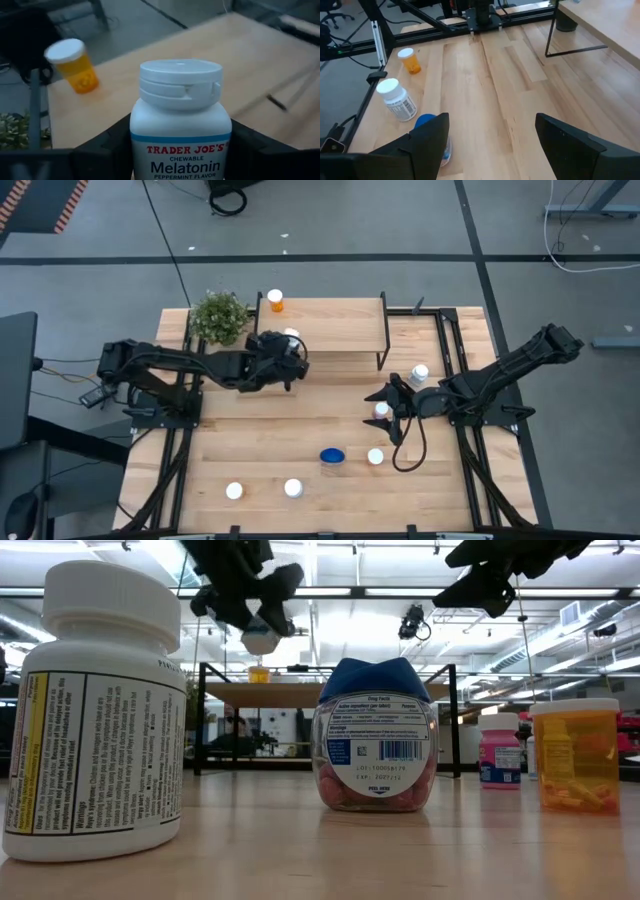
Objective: Pick and place medicine bottles onto shelf by color
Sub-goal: Put the white blue pill bottle on the shelf
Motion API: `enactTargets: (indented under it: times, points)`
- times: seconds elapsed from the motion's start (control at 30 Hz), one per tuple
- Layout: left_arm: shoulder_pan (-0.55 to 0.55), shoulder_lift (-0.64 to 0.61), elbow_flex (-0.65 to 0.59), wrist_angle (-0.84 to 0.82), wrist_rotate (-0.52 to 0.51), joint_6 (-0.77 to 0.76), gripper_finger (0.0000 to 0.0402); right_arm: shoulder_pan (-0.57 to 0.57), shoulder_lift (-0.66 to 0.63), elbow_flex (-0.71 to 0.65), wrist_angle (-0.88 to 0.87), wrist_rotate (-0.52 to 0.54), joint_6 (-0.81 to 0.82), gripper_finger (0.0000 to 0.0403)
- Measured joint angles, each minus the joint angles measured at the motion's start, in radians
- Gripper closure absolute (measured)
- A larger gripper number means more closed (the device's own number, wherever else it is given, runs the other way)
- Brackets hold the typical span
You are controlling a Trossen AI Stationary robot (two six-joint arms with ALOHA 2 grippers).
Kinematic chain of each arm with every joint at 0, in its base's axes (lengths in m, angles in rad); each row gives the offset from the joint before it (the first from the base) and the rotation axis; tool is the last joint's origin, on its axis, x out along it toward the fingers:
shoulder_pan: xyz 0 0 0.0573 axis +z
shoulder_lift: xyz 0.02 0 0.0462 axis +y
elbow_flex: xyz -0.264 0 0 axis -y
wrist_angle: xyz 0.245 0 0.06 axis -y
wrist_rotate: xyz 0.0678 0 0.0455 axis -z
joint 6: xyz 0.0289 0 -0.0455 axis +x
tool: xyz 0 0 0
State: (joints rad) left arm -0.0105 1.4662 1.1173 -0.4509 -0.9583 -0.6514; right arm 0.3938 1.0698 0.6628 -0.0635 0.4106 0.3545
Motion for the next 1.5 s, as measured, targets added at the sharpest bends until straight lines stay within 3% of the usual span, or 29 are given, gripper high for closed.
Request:
enactTargets:
  times: [0.2, 0.33, 0.57, 0.8, 1.2, 1.5]
  points:
    - [0.021, 0.000, -0.157, 0.260, -0.051, -0.023, 0.0177, 0.039, 0.000, 0.000, 0.001, 0.001, 0.005, 0.0098]
    - [0.021, 0.000, -0.217, 0.400, -0.152, 0.008, 0.0178, 0.069, 0.000, 0.000, 0.002, 0.042, 0.005, 0.0098]
    - [0.034, 0.000, -0.221, 0.402, -0.242, 0.013, 0.0175, 0.082, 0.000, 0.000, 0.002, 0.071, 0.002, 0.0098]
    - [0.065, 0.074, -0.221, 0.402, -0.314, -0.077, 0.0178, 0.082, 0.000, 0.000, 0.002, 0.087, 0.003, 0.0098]
    - [0.103, 0.148, -0.219, 0.408, -0.339, -0.152, 0.0156, 0.083, 0.000, 0.000, 0.002, 0.085, 0.017, 0.0098]
    - [0.095, 0.145, -0.222, 0.403, -0.280, -0.065, 0.0115, 0.103, 0.000, 0.000, -0.009, 0.074, 0.039, 0.0098]
